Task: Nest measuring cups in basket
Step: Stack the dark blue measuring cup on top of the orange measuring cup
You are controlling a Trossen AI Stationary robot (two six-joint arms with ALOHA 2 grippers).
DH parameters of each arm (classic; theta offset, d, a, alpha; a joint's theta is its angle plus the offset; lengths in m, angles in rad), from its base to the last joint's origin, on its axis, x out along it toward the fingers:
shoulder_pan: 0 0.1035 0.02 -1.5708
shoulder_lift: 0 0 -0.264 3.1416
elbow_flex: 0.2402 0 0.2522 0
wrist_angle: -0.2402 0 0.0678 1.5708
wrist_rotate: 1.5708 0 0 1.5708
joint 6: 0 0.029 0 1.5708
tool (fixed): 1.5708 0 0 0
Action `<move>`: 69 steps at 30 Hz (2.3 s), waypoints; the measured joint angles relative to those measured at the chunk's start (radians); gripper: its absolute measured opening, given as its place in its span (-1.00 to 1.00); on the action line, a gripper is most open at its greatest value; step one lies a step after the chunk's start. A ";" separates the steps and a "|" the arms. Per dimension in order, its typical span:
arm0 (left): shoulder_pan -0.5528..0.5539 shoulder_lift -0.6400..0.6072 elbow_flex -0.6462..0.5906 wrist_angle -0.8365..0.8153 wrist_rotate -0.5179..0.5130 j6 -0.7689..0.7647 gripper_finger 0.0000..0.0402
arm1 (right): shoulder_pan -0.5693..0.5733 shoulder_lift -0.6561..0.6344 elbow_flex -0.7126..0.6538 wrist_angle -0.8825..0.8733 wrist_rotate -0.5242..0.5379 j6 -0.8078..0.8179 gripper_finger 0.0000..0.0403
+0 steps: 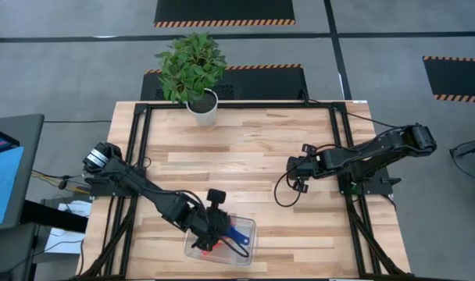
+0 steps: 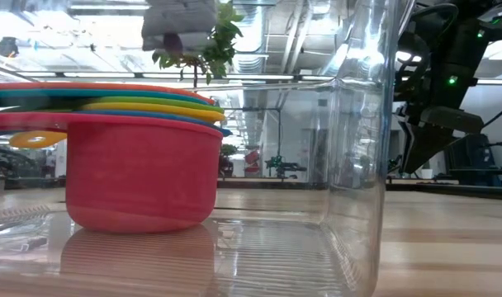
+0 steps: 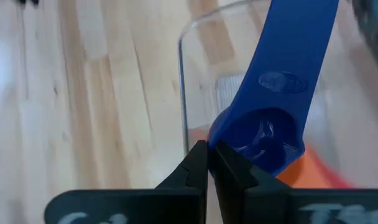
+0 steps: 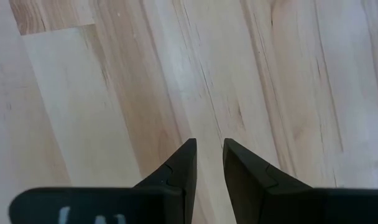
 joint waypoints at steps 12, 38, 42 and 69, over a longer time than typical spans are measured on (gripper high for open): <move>0.006 -0.001 0.000 0.019 0.117 0.757 -1.00 | 0.000 0.000 0.000 0.008 0.000 0.045 -0.50; 0.127 0.021 0.001 0.008 0.343 1.759 -1.00 | 0.000 0.000 0.000 0.082 -0.003 0.088 -0.50; 0.127 0.034 0.000 0.027 0.357 1.783 -1.00 | 0.000 0.000 0.000 0.078 -0.003 0.082 -0.50; 0.121 0.032 0.000 0.062 0.309 1.696 -0.90 | 0.000 0.000 0.000 0.080 -0.003 0.079 -0.50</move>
